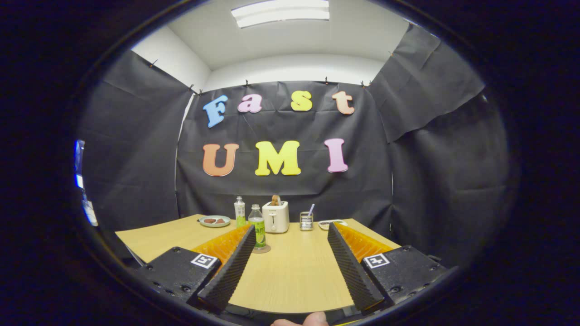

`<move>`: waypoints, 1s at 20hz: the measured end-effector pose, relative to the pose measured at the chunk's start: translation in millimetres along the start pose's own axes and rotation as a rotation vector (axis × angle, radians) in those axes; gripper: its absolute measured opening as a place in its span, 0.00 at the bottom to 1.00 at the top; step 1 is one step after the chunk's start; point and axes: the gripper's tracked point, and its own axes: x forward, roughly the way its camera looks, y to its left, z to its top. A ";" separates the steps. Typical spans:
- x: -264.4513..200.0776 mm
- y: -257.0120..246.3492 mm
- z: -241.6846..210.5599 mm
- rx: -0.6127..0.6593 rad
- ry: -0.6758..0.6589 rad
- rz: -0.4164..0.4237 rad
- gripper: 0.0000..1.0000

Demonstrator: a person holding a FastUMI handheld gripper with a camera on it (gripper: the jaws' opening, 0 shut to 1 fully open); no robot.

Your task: Take the bottle from table, then pour the juice into the cup, finally place the bottle on the coaster

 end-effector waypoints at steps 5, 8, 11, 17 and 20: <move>-1.6 1.9 -1.8 -0.045 0.005 -0.017 1.00; 0.7 2.7 -7.3 -0.073 0.004 -0.035 1.00; 6.3 11.7 -15.5 -0.087 0.021 -0.026 1.00; 13.0 27.0 -29.9 -0.056 0.035 -0.010 1.00; 17.1 32.8 -37.6 -0.032 0.045 -0.003 1.00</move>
